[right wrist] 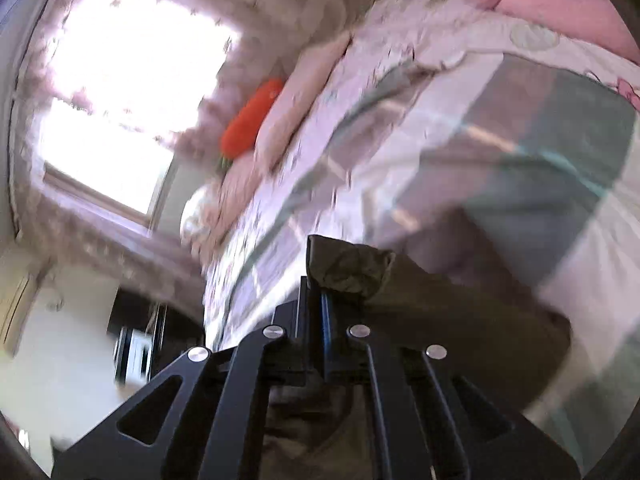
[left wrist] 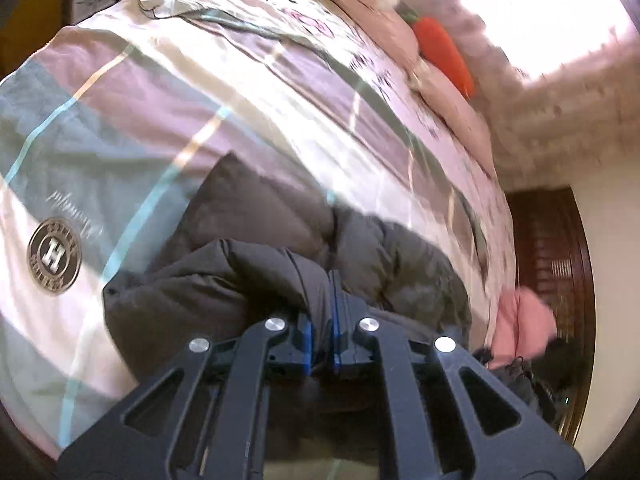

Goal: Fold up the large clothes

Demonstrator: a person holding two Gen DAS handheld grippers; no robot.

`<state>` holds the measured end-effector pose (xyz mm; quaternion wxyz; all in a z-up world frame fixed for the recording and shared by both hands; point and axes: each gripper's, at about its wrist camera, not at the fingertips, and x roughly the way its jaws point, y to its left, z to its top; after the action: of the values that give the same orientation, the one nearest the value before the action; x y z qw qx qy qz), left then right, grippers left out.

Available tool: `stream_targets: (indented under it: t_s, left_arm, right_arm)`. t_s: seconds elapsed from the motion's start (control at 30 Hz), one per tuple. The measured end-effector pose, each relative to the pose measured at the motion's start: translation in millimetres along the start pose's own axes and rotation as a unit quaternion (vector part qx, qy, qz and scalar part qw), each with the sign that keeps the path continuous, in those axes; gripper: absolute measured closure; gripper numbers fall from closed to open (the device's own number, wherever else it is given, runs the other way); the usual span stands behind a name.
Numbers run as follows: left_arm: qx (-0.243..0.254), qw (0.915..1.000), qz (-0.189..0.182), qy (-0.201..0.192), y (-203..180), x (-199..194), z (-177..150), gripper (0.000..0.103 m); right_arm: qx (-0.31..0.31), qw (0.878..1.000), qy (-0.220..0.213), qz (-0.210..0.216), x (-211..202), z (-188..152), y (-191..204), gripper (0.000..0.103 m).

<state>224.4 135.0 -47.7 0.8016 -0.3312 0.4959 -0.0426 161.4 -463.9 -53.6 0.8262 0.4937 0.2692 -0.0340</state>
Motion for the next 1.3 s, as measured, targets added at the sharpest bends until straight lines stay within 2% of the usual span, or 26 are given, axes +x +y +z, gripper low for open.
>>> stream_targets:
  t_s: [0.1,0.17,0.23,0.33,0.43,0.47,0.5,0.53,0.57,0.6,0.63,0.7,0.77,0.83,0.87,0.9,0.93,0.97,1.07,1.1,1.17,1.23,1.3]
  left_arm:
    - [-0.038,0.9993,-0.002,-0.003,13.8,25.1,29.8,0.095]
    - [-0.077,0.9967,-0.01,0.021,31.9,49.3,39.1,0.095]
    - [-0.097,0.9943,-0.011,0.042,46.1,70.1,51.9,0.094]
    - [-0.126,0.99,-0.011,0.063,67.9,100.2,52.1,0.091]
    - [-0.138,0.988,-0.021,0.067,74.9,104.9,53.4,0.091]
    - [-0.145,0.987,-0.025,0.064,75.5,103.2,54.0,0.09]
    - [-0.148,0.9866,-0.028,0.063,75.2,101.9,53.5,0.088]
    - [-0.149,0.9864,-0.031,0.062,75.0,101.3,53.4,0.088]
    - [-0.149,0.9866,-0.031,0.059,73.6,99.0,52.7,0.085]
    - [-0.149,0.9869,-0.033,0.054,71.9,94.9,51.9,0.078]
    - [-0.147,0.9874,-0.039,0.043,69.4,89.3,51.9,0.07]
    - [-0.133,0.99,-0.046,0.005,61.6,72.2,53.6,0.035]
    - [-0.096,0.9942,-0.015,-0.045,47.3,48.0,54.7,0.03]
    - [-0.049,0.9958,0.007,-0.076,30.1,27.2,54.8,0.029]
    - [-0.039,0.9953,0.014,-0.088,23.5,16.9,52.1,0.029]
    - [-0.036,0.9947,0.014,-0.095,20.7,9.3,48.0,0.029]
    - [-0.032,0.9944,0.013,-0.1,16.5,1.2,41.5,0.029]
    - [-0.024,0.9945,0.014,-0.101,11.9,-5.6,33.2,0.028]
    - [0.033,0.995,0.049,-0.081,-17.8,-10.5,5.3,0.026]
    - [0.069,0.9943,0.055,-0.06,-32.9,-3.7,-4.9,0.026]
    - [0.121,0.9903,0.06,-0.035,-48.1,9.5,-21.4,0.026]
    - [0.14,0.9863,0.084,-0.017,-53.4,24.9,-30.5,0.026]
    - [0.147,0.9845,0.095,0.01,-52.2,42.5,-35.5,0.026]
  right_arm:
    - [0.014,1.0,0.002,-0.02,51.9,4.1,-11.8,0.098]
    - [0.023,0.999,0.015,-0.037,69.6,-1.9,-30.3,0.098]
    - [0.028,0.998,0.029,-0.055,94.1,-6.3,-42.7,0.098]
    - [0.022,0.995,0.064,-0.074,121.7,-18.2,-54.1,0.098]
    - [0.026,0.996,0.072,-0.054,117.2,-6.4,-48.9,0.085]
    - [0.032,0.997,0.062,-0.043,109.1,-2.0,-46.0,0.07]
    - [0.032,0.998,0.044,-0.041,97.3,-0.2,-41.9,0.045]
    - [0.023,0.998,0.001,-0.056,78.6,4.3,-34.0,0.029]
    - [0.008,0.996,-0.053,-0.076,56.5,6.9,-23.9,0.004]
    - [-0.009,0.993,-0.085,-0.079,40.1,7.6,-13.2,0.001]
    - [-0.025,0.993,-0.083,-0.077,31.6,7.9,-3.1,0.001]
    - [-0.068,0.996,-0.029,-0.056,27.6,3.2,24.7,0.001]
    - [-0.152,0.987,0.046,-0.034,28.1,-31.7,68.2,0.001]
    - [-0.237,0.965,0.106,-0.041,36.7,-78.2,102.4,0.001]
    - [-0.279,0.949,0.142,-0.048,46.1,-105.7,116.6,0.001]
    - [-0.322,0.926,0.187,-0.059,61.2,-140.3,129.5,0.001]
    - [-0.344,0.913,0.211,-0.066,71.2,-161.5,134.4,0.002]
    - [-0.371,0.898,0.224,-0.084,85.0,-184.8,138.7,0.003]
    - [-0.433,0.871,0.178,-0.151,118.7,-212.2,143.4,0.003]
    - [-0.432,0.871,0.168,-0.162,132.3,-211.5,142.1,0.003]
    - [-0.406,0.884,0.153,-0.174,152.3,-201.8,136.8,0.001]
    - [-0.363,0.903,0.14,-0.181,173.3,-187.6,128.8,0.001]
    - [-0.341,0.913,0.125,-0.186,185.1,-180.0,124.1,0.001]
